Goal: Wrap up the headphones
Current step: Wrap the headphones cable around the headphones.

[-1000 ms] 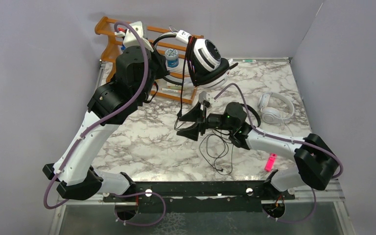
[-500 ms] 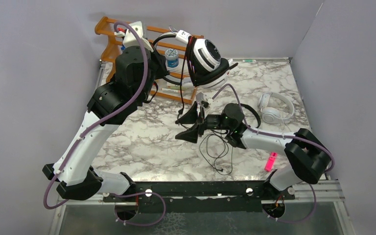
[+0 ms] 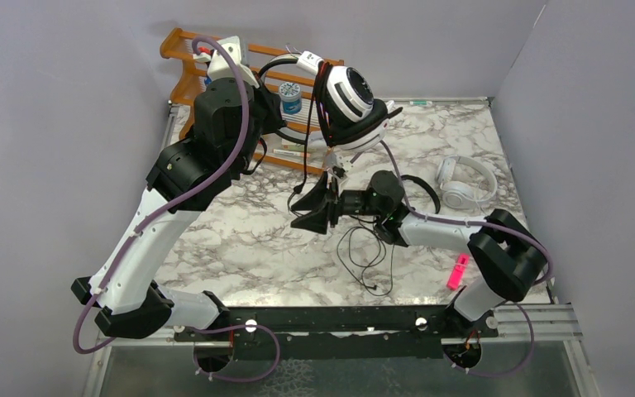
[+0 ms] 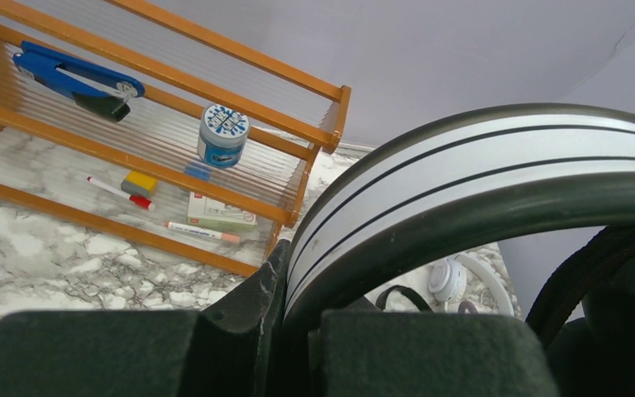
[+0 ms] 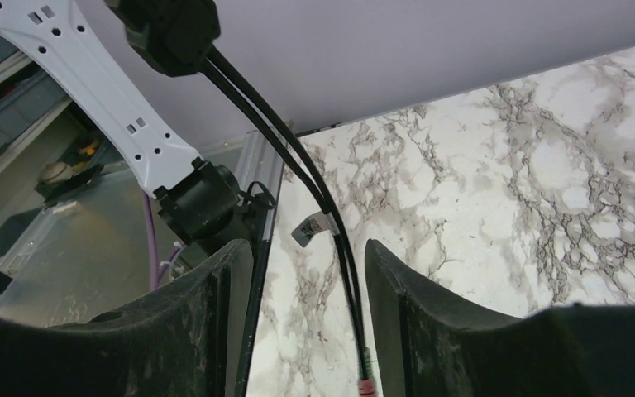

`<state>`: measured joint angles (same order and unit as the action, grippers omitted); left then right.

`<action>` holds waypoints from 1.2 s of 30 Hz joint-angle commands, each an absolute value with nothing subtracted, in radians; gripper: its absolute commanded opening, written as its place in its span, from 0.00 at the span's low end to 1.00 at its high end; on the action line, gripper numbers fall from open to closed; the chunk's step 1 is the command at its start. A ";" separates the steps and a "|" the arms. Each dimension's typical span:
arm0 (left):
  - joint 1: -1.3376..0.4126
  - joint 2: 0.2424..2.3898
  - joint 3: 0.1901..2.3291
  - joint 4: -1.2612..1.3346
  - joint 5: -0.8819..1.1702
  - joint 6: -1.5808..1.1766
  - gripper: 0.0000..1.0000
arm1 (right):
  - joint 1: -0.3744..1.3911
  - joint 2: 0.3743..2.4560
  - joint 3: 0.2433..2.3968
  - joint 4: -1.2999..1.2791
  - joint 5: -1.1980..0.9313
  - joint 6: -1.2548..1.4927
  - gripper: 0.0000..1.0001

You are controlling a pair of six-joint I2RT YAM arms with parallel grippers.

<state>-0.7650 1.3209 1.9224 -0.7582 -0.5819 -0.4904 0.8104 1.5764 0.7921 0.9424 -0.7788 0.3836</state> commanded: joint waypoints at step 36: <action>-0.764 1.262 1.966 -0.652 -0.539 -0.523 0.00 | 0.810 1.586 0.762 1.003 -0.793 0.460 0.19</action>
<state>-0.7650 1.3048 1.9224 -0.7578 -0.5636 -0.4896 0.8104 1.6115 0.7712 0.9733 -0.8013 0.4538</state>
